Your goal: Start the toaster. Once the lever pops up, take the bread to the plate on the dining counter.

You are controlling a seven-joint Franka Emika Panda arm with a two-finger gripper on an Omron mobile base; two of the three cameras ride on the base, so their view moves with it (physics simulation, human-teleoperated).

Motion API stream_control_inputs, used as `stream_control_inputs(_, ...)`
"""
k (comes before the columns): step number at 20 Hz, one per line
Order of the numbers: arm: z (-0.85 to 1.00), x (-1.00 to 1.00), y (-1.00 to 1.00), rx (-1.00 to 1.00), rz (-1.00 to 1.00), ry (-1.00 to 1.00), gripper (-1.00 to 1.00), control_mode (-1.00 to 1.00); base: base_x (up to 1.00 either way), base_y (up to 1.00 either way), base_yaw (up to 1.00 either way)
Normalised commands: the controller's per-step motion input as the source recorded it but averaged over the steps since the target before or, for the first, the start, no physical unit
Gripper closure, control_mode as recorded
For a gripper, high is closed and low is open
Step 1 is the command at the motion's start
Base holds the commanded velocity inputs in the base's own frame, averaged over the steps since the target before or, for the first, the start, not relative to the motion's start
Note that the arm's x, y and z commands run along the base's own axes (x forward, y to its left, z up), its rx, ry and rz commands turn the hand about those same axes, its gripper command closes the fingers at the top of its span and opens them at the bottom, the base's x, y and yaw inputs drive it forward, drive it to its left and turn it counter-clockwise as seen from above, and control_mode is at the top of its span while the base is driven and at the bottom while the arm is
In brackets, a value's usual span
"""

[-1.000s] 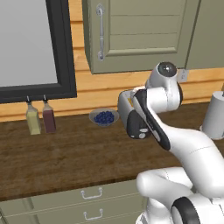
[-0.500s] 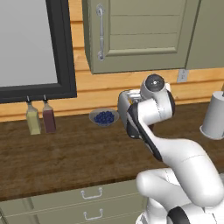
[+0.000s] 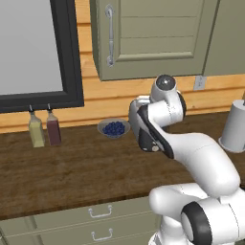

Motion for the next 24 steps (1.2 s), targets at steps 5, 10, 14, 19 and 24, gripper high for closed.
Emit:
stream_control_inputs(5, -0.29, 0.35, 0.26, -0.09, 0.00, 0.00, -1.00, -1.00, 0.00, 0.00, 0.00)
stream_control_inputs(10, -0.21, 0.05, 0.16, -0.09, 0.00, -0.06, -1.00, -1.00, 0.00, 0.00, 0.00)
stream_control_inputs(14, -0.01, 0.00, -0.02, -0.01, 0.00, -0.01, -1.00, -1.00, 0.00, 0.00, 0.00)
stream_control_inputs(19, 0.00, 0.00, -0.28, 0.00, 0.00, 0.00, -1.00, -1.00, 0.00, 0.00, 0.00)
stream_control_inputs(24, 0.00, 0.00, -0.18, 0.00, 0.00, 0.00, -1.00, -1.00, 0.00, 0.00, 0.00)
